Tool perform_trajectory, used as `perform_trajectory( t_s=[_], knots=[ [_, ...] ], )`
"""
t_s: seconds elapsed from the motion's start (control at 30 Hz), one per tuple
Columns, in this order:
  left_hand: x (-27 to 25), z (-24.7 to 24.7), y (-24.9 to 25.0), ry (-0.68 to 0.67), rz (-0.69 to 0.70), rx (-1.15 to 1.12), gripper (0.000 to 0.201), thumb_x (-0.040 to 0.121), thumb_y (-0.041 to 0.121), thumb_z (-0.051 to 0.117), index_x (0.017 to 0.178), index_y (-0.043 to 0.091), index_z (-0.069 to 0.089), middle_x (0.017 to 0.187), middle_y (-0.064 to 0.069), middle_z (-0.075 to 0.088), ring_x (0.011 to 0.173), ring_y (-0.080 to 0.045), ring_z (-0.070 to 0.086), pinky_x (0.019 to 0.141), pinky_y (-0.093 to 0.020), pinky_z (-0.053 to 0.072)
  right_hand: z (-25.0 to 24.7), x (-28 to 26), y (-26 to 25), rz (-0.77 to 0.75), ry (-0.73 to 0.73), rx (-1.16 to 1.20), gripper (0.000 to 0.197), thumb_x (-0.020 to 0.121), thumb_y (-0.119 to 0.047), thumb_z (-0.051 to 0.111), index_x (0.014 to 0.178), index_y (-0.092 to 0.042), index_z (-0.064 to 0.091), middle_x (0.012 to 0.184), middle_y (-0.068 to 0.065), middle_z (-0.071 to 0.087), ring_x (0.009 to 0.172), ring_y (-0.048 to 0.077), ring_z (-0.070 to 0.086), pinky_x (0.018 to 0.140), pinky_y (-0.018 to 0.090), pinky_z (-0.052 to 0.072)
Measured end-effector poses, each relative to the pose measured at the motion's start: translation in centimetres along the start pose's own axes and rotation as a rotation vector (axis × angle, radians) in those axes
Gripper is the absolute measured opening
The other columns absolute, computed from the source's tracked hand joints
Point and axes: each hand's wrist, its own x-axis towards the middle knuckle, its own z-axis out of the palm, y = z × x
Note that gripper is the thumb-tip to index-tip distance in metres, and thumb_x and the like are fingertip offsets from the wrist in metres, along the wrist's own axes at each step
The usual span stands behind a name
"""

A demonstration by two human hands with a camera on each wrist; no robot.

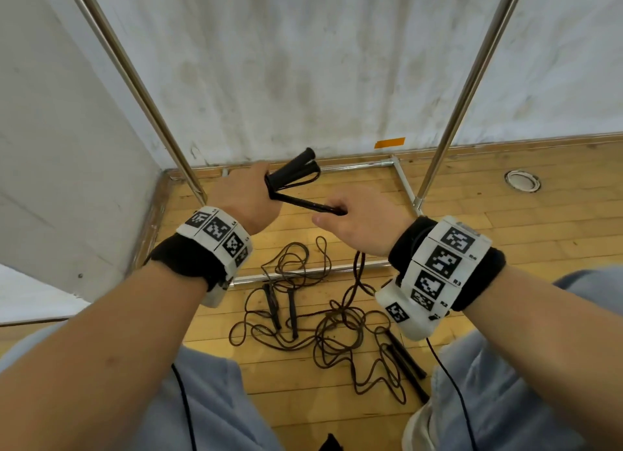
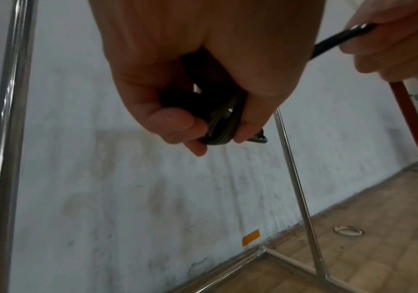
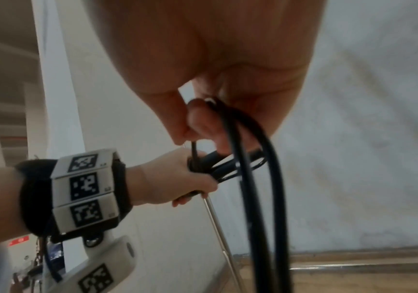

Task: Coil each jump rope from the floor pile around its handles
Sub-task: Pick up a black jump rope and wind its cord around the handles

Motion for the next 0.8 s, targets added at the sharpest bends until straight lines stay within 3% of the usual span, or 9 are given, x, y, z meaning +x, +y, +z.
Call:
perform_trajectory(
  t_s=[0.07,0.2,0.27,0.43,0.6,0.7,0.8],
  knots=[
    [-0.4,0.2,-0.3,-0.012,0.002,0.058,0.017,0.083,0.034,0.055,0.092,0.029,0.041,0.066,0.011,0.045,0.053,-0.006,0.041,0.045,-0.022,0.025,-0.3,0.0,0.3,-0.014,0.017,0.005,0.025,0.094,-0.038,0.049,0.07,-0.031,0.049,0.062,-0.01,0.046,0.054,0.004,0.042,0.05,0.017,0.027],
    [-1.6,1.3,1.1,-0.048,0.115,0.097,0.012,0.088,0.033,0.053,0.091,0.028,0.042,0.075,0.008,0.05,0.058,-0.01,0.042,0.047,-0.025,0.027,-0.4,0.6,0.0,-0.077,0.191,-0.021,0.025,0.098,-0.032,0.042,0.086,-0.019,0.06,0.06,-0.01,0.046,0.052,0.005,0.041,0.047,0.016,0.026],
    [-2.1,1.5,1.8,-0.046,0.193,0.119,0.009,0.09,0.031,0.051,0.093,0.026,0.044,0.081,0.007,0.051,0.066,-0.014,0.045,0.05,-0.026,0.028,-0.6,1.0,0.2,-0.078,0.243,-0.038,0.027,0.098,-0.032,0.042,0.085,-0.017,0.06,0.062,-0.01,0.048,0.056,0.006,0.043,0.049,0.017,0.026],
    [-3.4,1.8,3.2,-0.076,0.335,0.065,0.014,0.092,0.028,0.052,0.106,0.025,0.051,0.099,0.004,0.056,0.092,-0.02,0.053,0.068,-0.032,0.047,-1.5,1.9,1.6,-0.023,0.302,-0.159,0.032,0.098,-0.036,0.042,0.076,-0.019,0.058,0.058,-0.007,0.046,0.053,0.007,0.043,0.049,0.019,0.027],
    [-3.6,0.6,3.5,-0.018,0.48,-0.101,0.012,0.088,0.03,0.058,0.086,0.03,0.045,0.076,0.013,0.047,0.069,-0.013,0.049,0.055,-0.024,0.037,-3.1,2.6,3.0,0.04,0.26,-0.012,0.035,0.093,-0.043,0.05,0.078,-0.015,0.066,0.057,-0.005,0.047,0.048,0.005,0.042,0.047,0.016,0.031],
    [-3.9,-0.3,3.5,-0.023,0.52,-0.195,0.011,0.085,0.034,0.062,0.087,0.027,0.054,0.072,0.014,0.049,0.066,-0.012,0.05,0.057,-0.026,0.042,-4.2,2.8,3.5,0.055,0.193,0.177,0.03,0.086,-0.048,0.059,0.07,-0.024,0.069,0.058,-0.001,0.045,0.044,0.003,0.037,0.046,0.011,0.032],
    [-4.2,-0.9,3.7,-0.042,0.517,-0.285,0.012,0.084,0.036,0.062,0.089,0.029,0.054,0.069,0.015,0.05,0.066,-0.011,0.052,0.059,-0.028,0.044,-4.6,2.5,3.6,0.059,0.125,0.329,0.028,0.085,-0.046,0.06,0.071,-0.025,0.07,0.067,0.012,0.051,0.058,0.022,0.047,0.06,0.024,0.038]
  ],
)
